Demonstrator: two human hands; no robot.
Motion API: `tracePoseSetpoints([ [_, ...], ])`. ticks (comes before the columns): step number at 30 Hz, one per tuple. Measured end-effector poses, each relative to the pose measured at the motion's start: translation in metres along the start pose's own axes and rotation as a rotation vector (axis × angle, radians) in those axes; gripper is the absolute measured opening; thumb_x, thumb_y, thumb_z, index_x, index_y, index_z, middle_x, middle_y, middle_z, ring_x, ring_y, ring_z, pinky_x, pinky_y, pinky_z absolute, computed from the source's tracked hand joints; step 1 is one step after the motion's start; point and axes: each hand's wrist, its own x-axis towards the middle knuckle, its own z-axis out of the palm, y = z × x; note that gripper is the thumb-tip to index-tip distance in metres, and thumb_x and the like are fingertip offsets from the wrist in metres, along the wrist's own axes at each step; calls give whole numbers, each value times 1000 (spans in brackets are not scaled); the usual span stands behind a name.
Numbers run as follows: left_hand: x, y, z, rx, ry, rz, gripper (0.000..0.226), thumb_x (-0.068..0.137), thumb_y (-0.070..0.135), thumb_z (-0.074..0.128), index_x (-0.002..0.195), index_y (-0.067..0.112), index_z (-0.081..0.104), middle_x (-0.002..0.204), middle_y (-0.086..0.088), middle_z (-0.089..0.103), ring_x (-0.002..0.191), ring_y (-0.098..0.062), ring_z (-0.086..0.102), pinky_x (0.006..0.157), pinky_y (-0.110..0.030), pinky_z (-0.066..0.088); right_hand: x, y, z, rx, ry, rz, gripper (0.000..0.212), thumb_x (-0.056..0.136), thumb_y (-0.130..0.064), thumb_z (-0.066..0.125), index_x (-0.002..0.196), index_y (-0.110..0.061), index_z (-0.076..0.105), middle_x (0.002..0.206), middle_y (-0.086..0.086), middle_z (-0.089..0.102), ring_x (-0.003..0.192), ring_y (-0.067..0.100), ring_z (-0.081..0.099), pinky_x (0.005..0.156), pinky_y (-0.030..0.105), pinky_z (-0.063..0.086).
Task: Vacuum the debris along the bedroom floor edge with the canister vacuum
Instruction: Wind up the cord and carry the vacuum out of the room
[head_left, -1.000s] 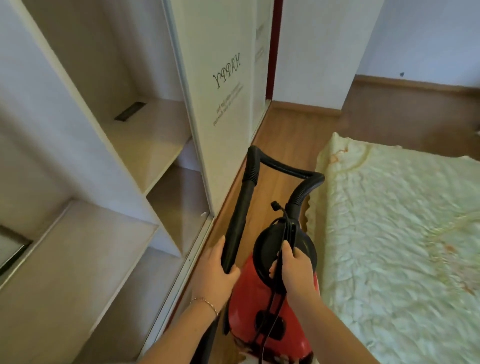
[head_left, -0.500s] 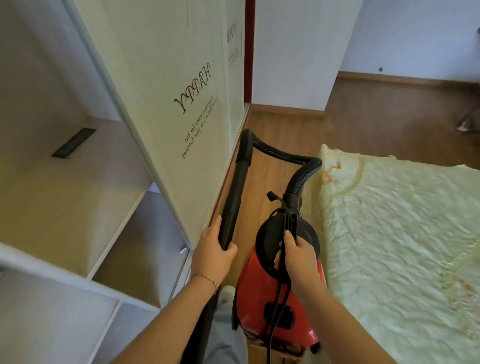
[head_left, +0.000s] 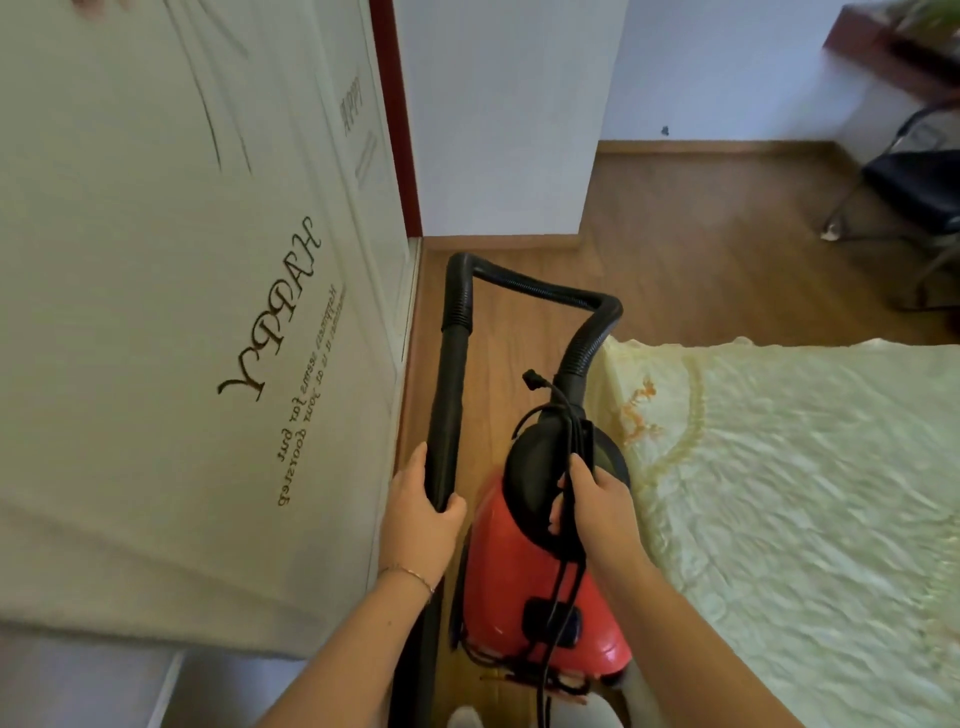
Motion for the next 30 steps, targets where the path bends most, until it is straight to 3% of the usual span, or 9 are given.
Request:
tracePoseSetpoints([
  [4, 70, 12, 12, 26, 7, 31, 65, 87, 18, 58, 145, 23, 28, 138, 0, 44, 110, -1, 37, 93, -18, 32, 60, -33, 16, -25, 5, -13, 36, 98, -32, 43, 75, -6, 55, 45, 7, 56, 43, 21, 52, 55, 33, 44],
  [10, 187, 36, 39, 63, -9, 74, 64, 87, 19, 57, 144, 27, 29, 132, 1, 49, 106, -3, 47, 87, -18, 39, 169, -81, 32, 32, -31, 22, 34, 98, -27, 44, 75, -5, 53, 46, 7, 53, 39, 19, 50, 48, 30, 44],
  [16, 302, 86, 79, 77, -6, 26, 62, 86, 17, 58, 143, 20, 32, 135, -4, 49, 119, -18, 50, 100, -41, 44, 286, -144, 41, 21, -80, -2, 35, 98, -30, 43, 72, -9, 51, 43, 4, 52, 39, 18, 49, 49, 30, 43],
  [21, 388, 121, 110, 53, 13, 103, 60, 86, 15, 57, 142, 19, 35, 126, -1, 54, 109, -12, 54, 95, -34, 47, 367, -194, 39, 11, -47, -23, 35, 99, -29, 41, 73, -7, 52, 43, 5, 53, 36, 15, 49, 47, 27, 42],
  [25, 456, 137, 134, 103, 12, 118, 67, 87, 21, 58, 146, 25, 26, 118, 9, 45, 86, 6, 44, 70, -5, 34, 427, -227, 42, -19, -29, -22, 35, 99, -28, 41, 74, -6, 53, 44, 6, 53, 36, 17, 48, 46, 27, 43],
  [27, 493, 142, 148, 115, -13, 126, 68, 87, 22, 58, 146, 26, 24, 115, 8, 47, 76, 9, 44, 61, -4, 34, 460, -243, 43, -37, -17, -5, 35, 98, -28, 41, 74, -6, 54, 44, 6, 53, 36, 17, 49, 47, 28, 43],
  [30, 555, 154, 169, 108, -53, 124, 68, 87, 23, 58, 146, 28, 24, 109, 7, 48, 76, 5, 49, 58, -7, 38, 514, -266, 44, -48, 16, 23, 35, 98, -28, 41, 75, -6, 54, 43, 6, 53, 37, 18, 49, 48, 28, 43],
])
